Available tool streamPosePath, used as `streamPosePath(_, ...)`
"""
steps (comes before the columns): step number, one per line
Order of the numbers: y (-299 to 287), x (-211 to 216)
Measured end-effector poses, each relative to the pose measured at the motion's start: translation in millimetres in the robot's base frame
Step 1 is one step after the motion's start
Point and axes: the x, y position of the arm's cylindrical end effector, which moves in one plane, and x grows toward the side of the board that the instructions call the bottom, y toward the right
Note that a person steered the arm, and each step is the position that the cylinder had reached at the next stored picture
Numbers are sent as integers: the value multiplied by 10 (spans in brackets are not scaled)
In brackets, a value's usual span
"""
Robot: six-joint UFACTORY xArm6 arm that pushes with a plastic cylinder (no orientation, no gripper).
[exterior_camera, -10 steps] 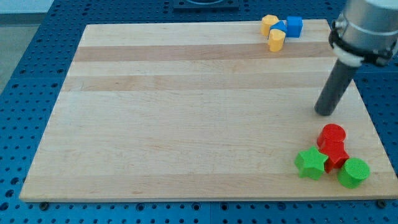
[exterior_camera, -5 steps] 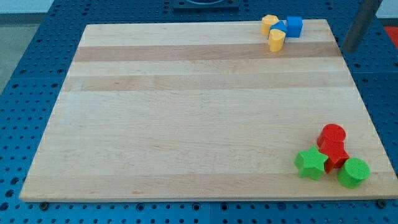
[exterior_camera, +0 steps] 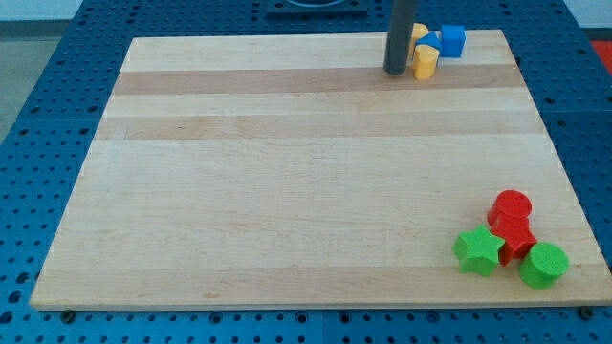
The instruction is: Separate the yellow heart from the blue triangle
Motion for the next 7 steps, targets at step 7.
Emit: streamPosePath(7, 534, -373)
